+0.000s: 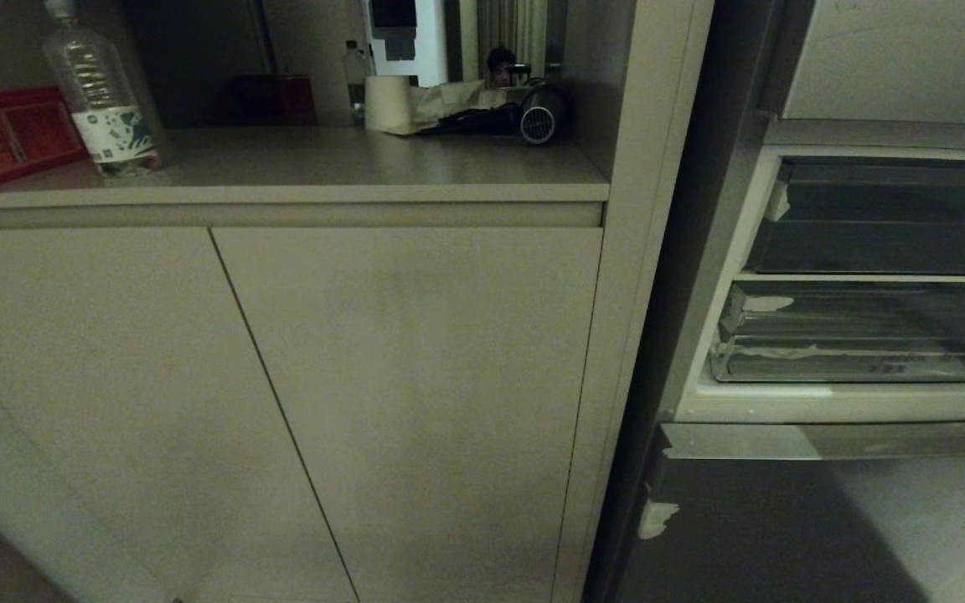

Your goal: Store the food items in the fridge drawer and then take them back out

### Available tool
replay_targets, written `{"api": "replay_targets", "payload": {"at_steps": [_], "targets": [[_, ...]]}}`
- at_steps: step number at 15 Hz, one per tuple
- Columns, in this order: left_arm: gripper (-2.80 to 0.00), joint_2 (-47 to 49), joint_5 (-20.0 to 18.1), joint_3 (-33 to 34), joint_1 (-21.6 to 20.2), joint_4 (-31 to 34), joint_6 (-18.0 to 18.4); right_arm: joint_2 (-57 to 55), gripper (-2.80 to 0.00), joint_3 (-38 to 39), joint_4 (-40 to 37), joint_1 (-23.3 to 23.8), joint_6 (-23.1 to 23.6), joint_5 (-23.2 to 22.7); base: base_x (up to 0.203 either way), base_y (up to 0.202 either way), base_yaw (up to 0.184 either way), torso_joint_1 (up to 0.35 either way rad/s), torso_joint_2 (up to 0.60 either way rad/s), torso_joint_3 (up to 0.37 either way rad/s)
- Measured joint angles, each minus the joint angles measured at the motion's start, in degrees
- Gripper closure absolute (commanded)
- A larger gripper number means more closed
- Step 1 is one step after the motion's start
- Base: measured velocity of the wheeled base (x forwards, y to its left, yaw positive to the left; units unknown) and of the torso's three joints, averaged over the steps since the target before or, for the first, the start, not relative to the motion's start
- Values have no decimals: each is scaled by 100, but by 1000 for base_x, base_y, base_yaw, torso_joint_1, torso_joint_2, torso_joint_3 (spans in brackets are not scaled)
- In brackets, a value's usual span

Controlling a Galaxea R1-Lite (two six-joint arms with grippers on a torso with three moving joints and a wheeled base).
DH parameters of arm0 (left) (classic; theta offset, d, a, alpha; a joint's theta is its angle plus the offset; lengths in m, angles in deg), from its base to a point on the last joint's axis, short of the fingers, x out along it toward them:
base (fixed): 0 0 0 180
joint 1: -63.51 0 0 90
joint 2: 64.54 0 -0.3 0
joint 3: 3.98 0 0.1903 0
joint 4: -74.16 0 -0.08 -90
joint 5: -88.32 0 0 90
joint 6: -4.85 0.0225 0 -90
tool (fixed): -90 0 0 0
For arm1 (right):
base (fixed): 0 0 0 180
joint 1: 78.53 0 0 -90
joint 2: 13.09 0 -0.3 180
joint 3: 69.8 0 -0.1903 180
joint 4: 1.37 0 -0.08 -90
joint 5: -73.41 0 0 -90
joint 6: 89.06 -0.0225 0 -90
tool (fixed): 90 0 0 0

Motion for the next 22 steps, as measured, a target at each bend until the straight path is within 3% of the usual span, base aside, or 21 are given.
{"api": "replay_targets", "payload": {"at_steps": [1, 2, 7, 9, 12, 14, 18, 22], "targets": [[0, 0, 1, 0, 0, 0, 0, -688, 0, -209, 153, 0, -107, -217, 0, 0, 0, 0, 0, 0], [0, 0, 0, 0, 0, 0, 0, -1456, -280, -393, 395, -7, -186, -434, 0, 0, 0, 0, 0, 0], [0, 0, 0, 0, -2, 0, 0, -4908, -280, -940, 2559, -243, -391, -955, 0, 0, 0, 0, 0, 0], [0, 0, 0, 0, 0, 0, 0, -5891, -280, -1070, 3690, -338, -417, -820, 0, 0, 0, 0, 0, 0], [0, 0, 0, 0, 0, 2, 0, -6738, -280, -1209, 5079, -383, -350, -184, 0, 0, 0, 0, 0, 0], [0, 0, 0, 0, 0, 0, 0, -6945, -280, -1240, 5275, -390, -164, 82, 0, 0, 0, 0, 0, 0], [0, 0, 0, 0, 0, 0, 0, -7185, -280, -1327, 5337, -401, -229, 129, 0, 0, 0, 0, 0, 0], [0, 0, 0, 0, 0, 0, 0, -7711, -280, -1393, 6336, -405, -240, 129, 0, 0, 0, 0, 0, 0]]}}
